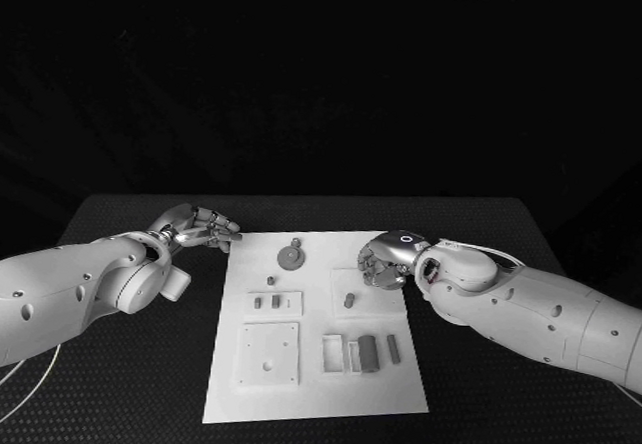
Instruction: Assemble the parts on the task board
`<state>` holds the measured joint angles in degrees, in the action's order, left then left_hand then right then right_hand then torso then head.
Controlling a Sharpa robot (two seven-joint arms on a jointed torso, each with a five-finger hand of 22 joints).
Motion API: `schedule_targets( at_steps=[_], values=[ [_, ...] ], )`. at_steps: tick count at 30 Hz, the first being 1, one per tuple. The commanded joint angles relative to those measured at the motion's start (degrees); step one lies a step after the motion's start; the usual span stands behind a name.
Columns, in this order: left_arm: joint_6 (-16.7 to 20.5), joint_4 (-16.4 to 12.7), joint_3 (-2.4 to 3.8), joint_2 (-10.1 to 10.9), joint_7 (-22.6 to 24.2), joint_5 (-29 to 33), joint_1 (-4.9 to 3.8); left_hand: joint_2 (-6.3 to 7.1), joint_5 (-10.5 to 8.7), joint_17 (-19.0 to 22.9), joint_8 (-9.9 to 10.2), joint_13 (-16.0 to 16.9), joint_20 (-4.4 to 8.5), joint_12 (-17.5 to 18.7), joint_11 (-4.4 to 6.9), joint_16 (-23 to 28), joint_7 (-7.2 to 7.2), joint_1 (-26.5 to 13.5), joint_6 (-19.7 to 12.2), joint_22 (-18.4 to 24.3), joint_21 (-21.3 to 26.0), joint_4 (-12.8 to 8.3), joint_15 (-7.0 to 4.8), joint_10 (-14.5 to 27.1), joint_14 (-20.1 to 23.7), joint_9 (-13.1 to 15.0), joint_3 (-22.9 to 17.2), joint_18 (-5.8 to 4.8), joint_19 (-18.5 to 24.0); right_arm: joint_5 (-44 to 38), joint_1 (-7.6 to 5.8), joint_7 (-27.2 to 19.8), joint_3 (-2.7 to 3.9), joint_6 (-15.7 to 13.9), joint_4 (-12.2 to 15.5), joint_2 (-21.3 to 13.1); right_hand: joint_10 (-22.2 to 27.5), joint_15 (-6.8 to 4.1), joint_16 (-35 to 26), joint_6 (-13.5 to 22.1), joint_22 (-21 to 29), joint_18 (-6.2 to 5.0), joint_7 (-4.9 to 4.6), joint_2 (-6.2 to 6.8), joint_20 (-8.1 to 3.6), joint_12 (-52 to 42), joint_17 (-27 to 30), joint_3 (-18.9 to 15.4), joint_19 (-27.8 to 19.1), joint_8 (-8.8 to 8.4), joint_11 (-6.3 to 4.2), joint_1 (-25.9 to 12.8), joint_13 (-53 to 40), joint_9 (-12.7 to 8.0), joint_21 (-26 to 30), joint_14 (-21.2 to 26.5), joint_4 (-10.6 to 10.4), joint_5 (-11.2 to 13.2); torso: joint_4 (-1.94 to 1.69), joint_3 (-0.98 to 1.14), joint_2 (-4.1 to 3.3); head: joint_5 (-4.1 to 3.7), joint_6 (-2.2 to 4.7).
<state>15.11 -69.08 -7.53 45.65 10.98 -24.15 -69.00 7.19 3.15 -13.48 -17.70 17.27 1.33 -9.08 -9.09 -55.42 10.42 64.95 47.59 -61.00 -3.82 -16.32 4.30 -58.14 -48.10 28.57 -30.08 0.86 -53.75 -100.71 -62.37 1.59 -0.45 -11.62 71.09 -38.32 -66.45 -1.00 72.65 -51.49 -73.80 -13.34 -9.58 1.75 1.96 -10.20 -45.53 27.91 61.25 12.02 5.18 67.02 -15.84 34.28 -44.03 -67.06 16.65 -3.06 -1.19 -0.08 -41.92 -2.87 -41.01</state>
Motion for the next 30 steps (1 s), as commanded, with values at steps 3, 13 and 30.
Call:
schedule_targets(
  at_steps=[3,13,30],
  values=[
    [-1.23,-0.02,0.05,-0.13,0.60,0.48,-0.05,-0.49,-0.14,-0.11,-0.25,-0.10,-0.24,-0.23,0.04,0.41,0.23,-0.03,0.10,0.15,0.05,-0.03,0.27,0.40,-0.08,0.05,0.38,-0.01,0.08,-2.76,0.37,0.93,-0.31,1.35,-0.16,0.17,-2.03,-0.72,0.13,-1.56,-0.05,-1.66,0.28,1.42,0.00,-0.18,0.15,8.48,0.92,0.46,-0.56,-0.25,-0.38,-0.50,0.29,-0.54,-0.89,0.21,-0.01,0.01,0.02,0.05,-0.16],
    [-1.34,0.07,0.05,-0.21,0.48,0.48,-0.05,-0.57,-0.14,-0.19,-0.27,-0.20,-0.24,-0.25,-0.01,0.49,0.23,-0.07,0.11,0.29,0.04,-0.03,0.28,0.56,-0.09,0.05,0.40,0.01,0.06,-4.70,0.51,1.50,-0.60,1.49,-0.21,0.46,-3.67,-1.33,0.33,-2.79,-0.58,-1.66,0.83,1.14,-0.45,-0.69,0.04,10.50,1.51,1.30,-1.21,-1.60,-1.29,-0.37,-0.22,-1.15,-0.09,0.19,0.04,0.03,0.02,0.00,-0.24],
    [-1.27,0.08,0.05,-0.21,0.39,0.27,-0.05,-0.66,-0.15,-0.46,-0.25,-0.39,-0.17,-0.38,-0.07,0.46,0.24,0.03,0.08,0.50,-0.10,-0.07,0.17,0.75,-0.41,0.04,0.42,0.11,-0.28,-7.20,0.65,2.48,-1.50,0.85,-0.08,0.69,-4.00,-1.50,0.24,-3.02,-0.75,-1.66,0.96,2.87,-0.62,-0.61,0.06,10.71,1.84,1.53,-1.37,-2.77,-1.80,-0.39,-0.32,-1.43,-0.36,0.19,0.01,-0.04,0.04,-0.15,-0.40]
  ],
)
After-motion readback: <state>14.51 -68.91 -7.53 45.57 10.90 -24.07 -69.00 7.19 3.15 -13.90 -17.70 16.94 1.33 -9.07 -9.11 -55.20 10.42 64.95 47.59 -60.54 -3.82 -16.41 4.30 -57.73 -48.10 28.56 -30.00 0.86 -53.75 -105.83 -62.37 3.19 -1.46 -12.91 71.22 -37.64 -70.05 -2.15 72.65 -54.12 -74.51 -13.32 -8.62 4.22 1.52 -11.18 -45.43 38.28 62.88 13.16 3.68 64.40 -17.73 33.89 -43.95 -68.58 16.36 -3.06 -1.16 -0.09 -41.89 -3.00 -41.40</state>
